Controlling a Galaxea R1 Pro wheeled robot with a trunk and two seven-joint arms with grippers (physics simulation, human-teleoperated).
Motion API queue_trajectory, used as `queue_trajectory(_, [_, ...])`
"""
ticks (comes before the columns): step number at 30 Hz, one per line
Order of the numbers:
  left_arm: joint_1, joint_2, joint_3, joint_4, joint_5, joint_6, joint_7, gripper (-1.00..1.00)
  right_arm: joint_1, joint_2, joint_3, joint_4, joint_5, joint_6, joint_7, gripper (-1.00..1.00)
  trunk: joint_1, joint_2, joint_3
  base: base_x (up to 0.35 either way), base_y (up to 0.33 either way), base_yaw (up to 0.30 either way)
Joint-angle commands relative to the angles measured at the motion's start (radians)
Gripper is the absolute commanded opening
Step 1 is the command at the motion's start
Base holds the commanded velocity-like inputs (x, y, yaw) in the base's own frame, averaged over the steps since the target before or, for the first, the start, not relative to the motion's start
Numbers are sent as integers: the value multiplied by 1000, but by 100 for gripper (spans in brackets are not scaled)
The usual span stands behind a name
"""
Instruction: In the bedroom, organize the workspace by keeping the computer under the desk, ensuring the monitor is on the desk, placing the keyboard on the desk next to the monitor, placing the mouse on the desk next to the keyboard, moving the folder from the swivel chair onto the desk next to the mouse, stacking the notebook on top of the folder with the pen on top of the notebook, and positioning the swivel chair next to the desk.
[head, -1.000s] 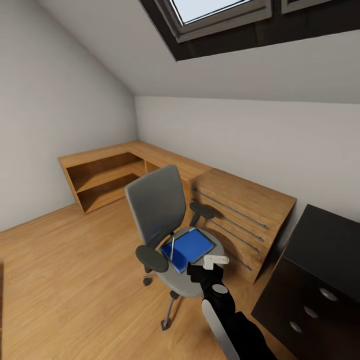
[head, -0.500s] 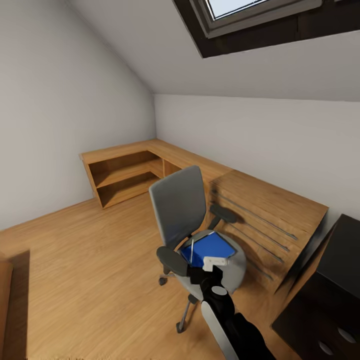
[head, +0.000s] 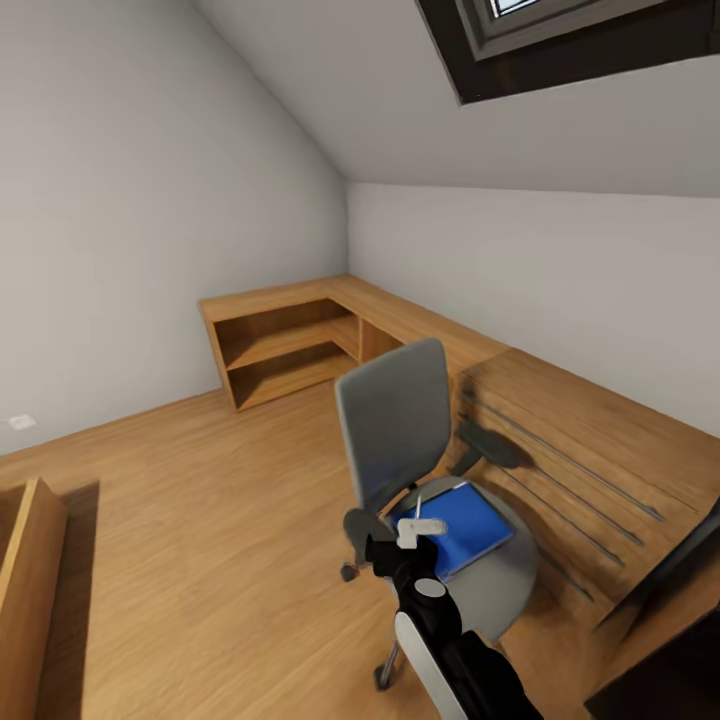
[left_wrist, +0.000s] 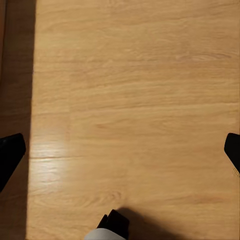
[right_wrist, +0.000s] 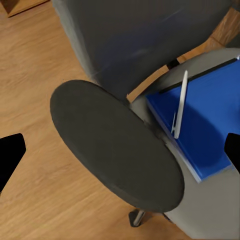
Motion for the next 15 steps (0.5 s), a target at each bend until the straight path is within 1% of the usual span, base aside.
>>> queue_trajectory(1, [-1, 1, -9, 0, 10, -6, 7, 100, -1, -1, 2, -2, -8, 2, -9, 100, 1, -1, -1, 284, 0, 91])
queue_trajectory(6, [-1, 1, -9, 0, 10, -6, 7, 100, -1, -5, 1, -4, -7, 3, -9, 100, 1, -1, -2, 159, 0, 39])
queue_trajectory(12, [-1, 0, -12, 0, 6, -6, 7, 100, -1, -7, -3, -5, -7, 2, -10, 100, 1, -1, -2, 241, -82, 6])
queue_trajectory(13, [-1, 1, -12, -1, 0, -6, 8, 100, -1, -8, -4, -5, -7, 2, -13, 100, 1, -1, -2, 91, -37, 1])
queue_trajectory(15, [-1, 1, -12, -1, -2, -6, 8, 100, -1, -8, -5, -6, -7, 2, -13, 100, 1, -1, -2, 59, -25, 1])
